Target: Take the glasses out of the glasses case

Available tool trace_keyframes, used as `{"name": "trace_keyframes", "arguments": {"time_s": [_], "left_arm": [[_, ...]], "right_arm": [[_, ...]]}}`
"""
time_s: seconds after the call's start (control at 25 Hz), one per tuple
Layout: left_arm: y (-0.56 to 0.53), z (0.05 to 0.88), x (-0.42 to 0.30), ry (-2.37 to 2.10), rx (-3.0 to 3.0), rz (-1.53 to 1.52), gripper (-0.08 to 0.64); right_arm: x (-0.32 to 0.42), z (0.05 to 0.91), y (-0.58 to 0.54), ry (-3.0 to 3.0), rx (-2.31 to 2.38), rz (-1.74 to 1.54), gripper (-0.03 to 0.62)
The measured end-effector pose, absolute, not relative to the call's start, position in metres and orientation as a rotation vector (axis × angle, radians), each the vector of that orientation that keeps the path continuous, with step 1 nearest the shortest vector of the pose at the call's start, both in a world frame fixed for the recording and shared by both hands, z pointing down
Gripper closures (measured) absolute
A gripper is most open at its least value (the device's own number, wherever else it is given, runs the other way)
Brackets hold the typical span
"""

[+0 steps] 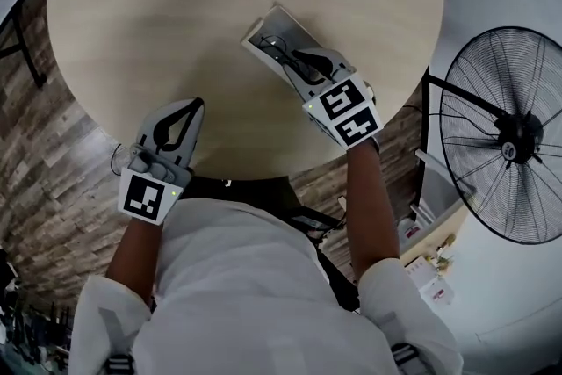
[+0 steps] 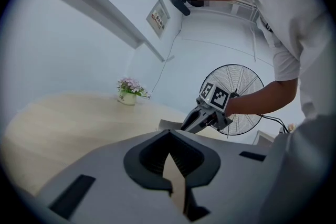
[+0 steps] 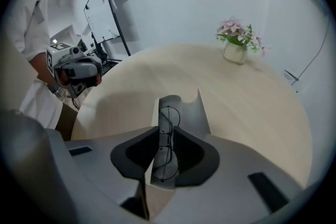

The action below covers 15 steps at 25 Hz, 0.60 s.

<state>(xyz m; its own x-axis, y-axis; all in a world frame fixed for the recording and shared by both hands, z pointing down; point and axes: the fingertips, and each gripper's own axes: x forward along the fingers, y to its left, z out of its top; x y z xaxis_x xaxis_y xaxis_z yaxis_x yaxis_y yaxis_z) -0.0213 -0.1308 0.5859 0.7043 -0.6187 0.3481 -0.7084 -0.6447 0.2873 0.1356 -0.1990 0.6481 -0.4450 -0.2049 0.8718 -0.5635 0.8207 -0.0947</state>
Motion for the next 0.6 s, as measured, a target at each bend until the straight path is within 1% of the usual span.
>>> {"name": "trace_keyframes", "arguments": {"time_s": [0.6], "left_arm": [[-0.129, 0.601, -0.030, -1.033, 2.501, 0.322, 0.547]], "right_arm": [[0.140, 0.679, -0.197, -1.883, 0.499, 0.506, 0.506]]}}
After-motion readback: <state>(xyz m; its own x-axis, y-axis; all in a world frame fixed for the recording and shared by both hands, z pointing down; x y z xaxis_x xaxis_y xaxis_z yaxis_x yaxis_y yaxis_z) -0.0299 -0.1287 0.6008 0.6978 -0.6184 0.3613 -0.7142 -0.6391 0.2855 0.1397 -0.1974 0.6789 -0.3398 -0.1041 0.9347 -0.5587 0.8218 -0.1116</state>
